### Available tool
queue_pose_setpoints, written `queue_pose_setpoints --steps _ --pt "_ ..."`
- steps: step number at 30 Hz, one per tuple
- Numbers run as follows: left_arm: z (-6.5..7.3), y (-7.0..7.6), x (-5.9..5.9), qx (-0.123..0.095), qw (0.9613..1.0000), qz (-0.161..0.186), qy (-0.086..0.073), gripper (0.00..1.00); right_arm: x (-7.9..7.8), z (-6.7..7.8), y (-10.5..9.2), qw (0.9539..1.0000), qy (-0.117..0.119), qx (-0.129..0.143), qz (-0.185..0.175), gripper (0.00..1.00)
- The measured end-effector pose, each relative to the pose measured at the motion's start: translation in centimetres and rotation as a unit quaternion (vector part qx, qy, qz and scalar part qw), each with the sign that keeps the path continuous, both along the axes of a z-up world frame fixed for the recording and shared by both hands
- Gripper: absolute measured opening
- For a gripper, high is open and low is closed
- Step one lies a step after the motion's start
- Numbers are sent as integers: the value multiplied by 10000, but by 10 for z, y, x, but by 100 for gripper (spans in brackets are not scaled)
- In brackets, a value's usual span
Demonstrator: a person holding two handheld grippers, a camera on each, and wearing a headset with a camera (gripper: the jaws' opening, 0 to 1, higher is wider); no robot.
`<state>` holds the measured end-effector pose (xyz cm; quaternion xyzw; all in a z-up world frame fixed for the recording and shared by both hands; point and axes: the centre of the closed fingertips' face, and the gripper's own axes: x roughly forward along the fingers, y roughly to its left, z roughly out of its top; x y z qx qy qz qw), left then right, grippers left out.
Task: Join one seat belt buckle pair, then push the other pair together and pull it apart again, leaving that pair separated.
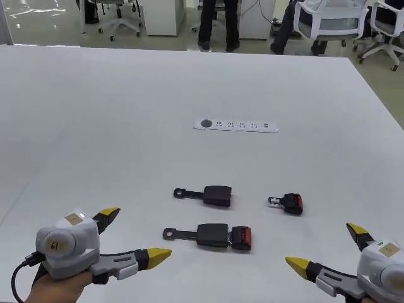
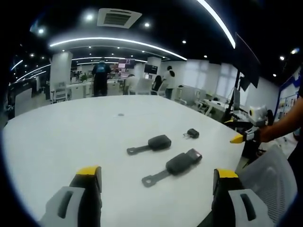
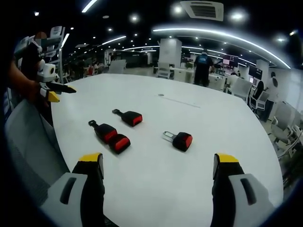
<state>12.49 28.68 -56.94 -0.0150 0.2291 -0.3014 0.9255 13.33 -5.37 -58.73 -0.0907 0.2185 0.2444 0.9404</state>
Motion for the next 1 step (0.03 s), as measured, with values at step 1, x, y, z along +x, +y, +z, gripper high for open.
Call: queue_pose_setpoints --steps 1 --pt "1 -1 0 1 10000 -2 -2 100 0 0 -1 10000 6 -9 -5 97"
